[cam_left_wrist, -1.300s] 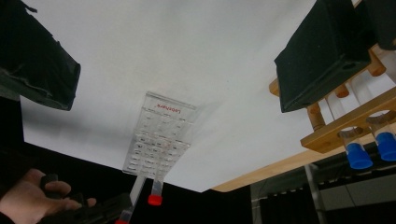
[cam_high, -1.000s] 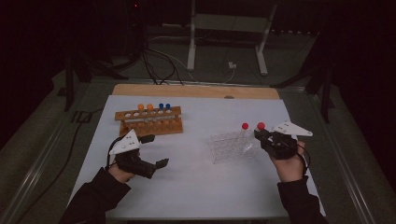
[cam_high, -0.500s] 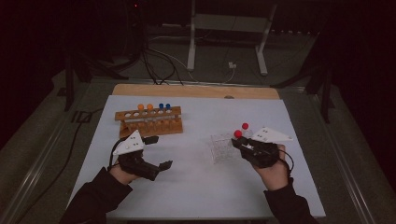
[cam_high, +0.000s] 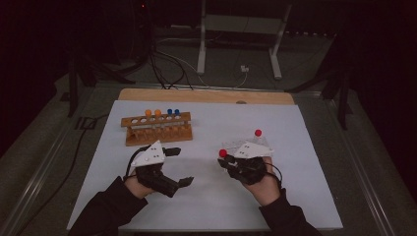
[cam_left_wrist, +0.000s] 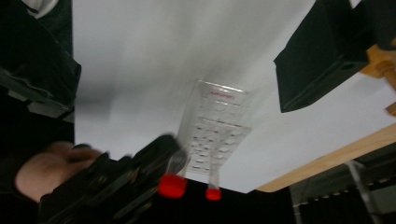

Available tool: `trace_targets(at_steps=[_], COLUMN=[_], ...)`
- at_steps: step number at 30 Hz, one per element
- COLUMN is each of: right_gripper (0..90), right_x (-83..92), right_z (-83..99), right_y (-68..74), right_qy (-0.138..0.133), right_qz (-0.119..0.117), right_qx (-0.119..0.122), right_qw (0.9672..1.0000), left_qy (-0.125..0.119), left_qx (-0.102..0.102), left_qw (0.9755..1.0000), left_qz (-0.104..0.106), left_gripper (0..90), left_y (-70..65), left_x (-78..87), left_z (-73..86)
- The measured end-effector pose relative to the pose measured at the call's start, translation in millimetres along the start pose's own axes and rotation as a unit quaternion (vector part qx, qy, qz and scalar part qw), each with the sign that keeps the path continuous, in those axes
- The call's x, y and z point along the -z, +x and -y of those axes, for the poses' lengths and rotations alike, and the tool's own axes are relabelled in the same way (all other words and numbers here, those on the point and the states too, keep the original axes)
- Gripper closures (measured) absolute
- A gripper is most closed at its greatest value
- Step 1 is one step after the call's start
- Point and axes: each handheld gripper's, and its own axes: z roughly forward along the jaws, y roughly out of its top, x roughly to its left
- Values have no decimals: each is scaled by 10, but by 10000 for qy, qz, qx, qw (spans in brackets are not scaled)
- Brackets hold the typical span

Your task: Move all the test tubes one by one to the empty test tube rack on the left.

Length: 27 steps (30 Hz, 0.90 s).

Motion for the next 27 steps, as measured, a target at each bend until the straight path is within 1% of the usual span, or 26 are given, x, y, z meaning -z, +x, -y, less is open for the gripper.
trace_targets(at_steps=[5,7,10,11,12,13,16,17,18,23,26,27], right_gripper=[750,750,750,750,750,750,750,750,750,750,750,750], right_x=[-145,-182,-218,-232,-241,-251,-269,-273,-274,-279,-283,-285], right_z=[-18,-26,-36,-35,-36,-36,-41,-44,-47,-58,-63,-64], right_y=[141,182,228,241,254,264,283,289,294,307,321,326], right_qy=[112,133,154,158,179,178,183,185,184,160,167,176], right_qz=[-231,-291,-370,-404,-420,-436,-487,-495,-511,-546,-562,-569], right_qx=[139,181,200,221,233,238,231,234,219,229,257,256], right_qw=[9996,9993,9990,9988,9987,9986,9984,9983,9983,9981,9979,9979], left_qy=[-41,-32,-76,-82,-95,-85,-73,-71,-47,45,73,77], left_qx=[0,-9,6,-5,-16,-29,-81,-86,-111,-188,-168,-197], left_qw=[10000,10000,9999,10000,9999,9999,9998,9998,9997,9997,9998,9997], left_qz=[41,-12,-67,-47,-80,-121,-166,-149,-190,-135,-118,-74], left_gripper=[60,78,164,168,185,211,285,320,340,453,527,556], left_y=[-38,-36,-24,-20,-21,-19,-11,-9,-10,8,19,20], left_x=[-60,-83,-112,-123,-134,-148,-192,-210,-231,-323,-361,-369], left_z=[-28,-33,-41,-46,-52,-61,-81,-86,-91,-89,-81,-79])
